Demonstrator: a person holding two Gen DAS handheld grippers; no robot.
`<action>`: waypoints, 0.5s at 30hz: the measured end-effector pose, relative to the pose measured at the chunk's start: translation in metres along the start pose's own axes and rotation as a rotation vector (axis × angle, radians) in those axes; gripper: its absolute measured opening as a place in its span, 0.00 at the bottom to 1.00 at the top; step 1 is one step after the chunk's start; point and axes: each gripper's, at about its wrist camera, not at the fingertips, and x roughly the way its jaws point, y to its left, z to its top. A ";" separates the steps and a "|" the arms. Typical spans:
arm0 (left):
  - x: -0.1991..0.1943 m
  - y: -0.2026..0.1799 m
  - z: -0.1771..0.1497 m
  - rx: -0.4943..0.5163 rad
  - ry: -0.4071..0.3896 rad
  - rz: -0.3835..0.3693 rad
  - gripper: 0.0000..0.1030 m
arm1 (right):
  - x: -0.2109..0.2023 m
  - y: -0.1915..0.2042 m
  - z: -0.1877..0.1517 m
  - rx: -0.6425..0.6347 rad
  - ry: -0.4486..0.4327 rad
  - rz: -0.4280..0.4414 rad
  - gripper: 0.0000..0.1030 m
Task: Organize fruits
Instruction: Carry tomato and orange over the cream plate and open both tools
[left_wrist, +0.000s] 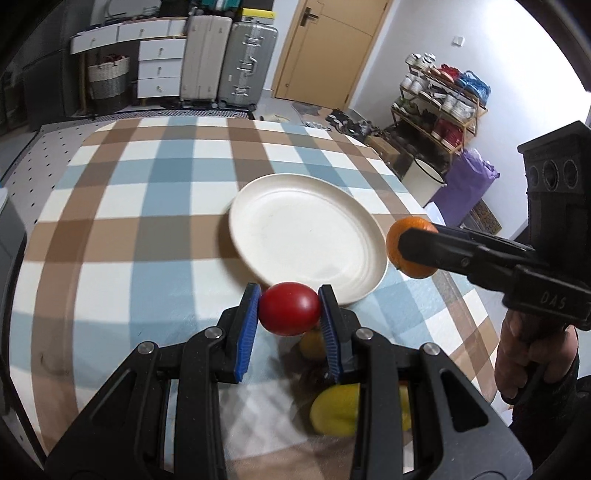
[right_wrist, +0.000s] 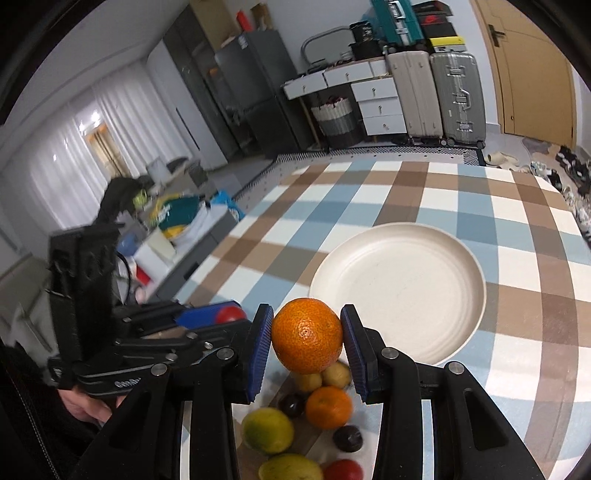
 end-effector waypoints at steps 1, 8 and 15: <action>0.004 -0.004 0.006 0.007 0.004 -0.006 0.28 | -0.002 -0.004 0.002 0.011 -0.007 0.006 0.37; 0.031 -0.019 0.045 0.031 0.024 -0.034 0.28 | -0.005 -0.033 0.019 0.053 -0.032 0.014 0.37; 0.064 -0.021 0.076 0.046 0.056 -0.031 0.28 | -0.002 -0.056 0.037 0.072 -0.052 0.017 0.37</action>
